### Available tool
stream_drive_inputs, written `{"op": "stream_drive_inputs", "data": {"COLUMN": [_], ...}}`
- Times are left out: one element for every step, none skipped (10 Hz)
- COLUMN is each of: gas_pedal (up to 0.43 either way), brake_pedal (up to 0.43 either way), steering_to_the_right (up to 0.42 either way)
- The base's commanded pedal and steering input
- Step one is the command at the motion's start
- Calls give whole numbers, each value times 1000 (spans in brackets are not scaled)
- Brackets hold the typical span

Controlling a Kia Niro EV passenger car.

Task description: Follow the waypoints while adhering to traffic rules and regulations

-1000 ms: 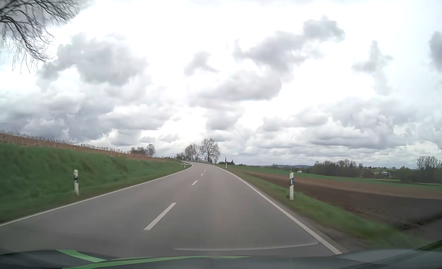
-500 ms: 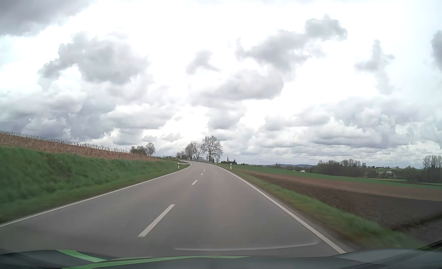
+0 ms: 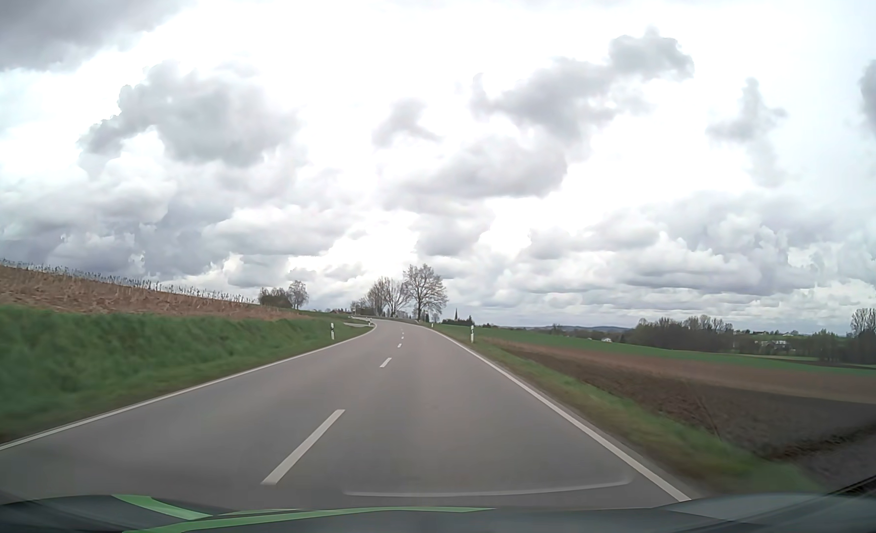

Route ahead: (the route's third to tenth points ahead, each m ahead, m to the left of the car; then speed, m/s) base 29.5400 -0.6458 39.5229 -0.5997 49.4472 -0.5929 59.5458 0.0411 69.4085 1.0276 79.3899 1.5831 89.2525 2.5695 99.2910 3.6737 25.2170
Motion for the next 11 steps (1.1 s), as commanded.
{"op": "stream_drive_inputs", "data": {"gas_pedal": [280, 280, 268, 268, 268, 268, 268, 268, 268, 268, 268], "brake_pedal": [0, 0, 0, 0, 0, 0, 0, 0, 0, 0, 0], "steering_to_the_right": [-4, -4, -5, -5, -5, -5, -5, -5, -5, -5, -5]}}
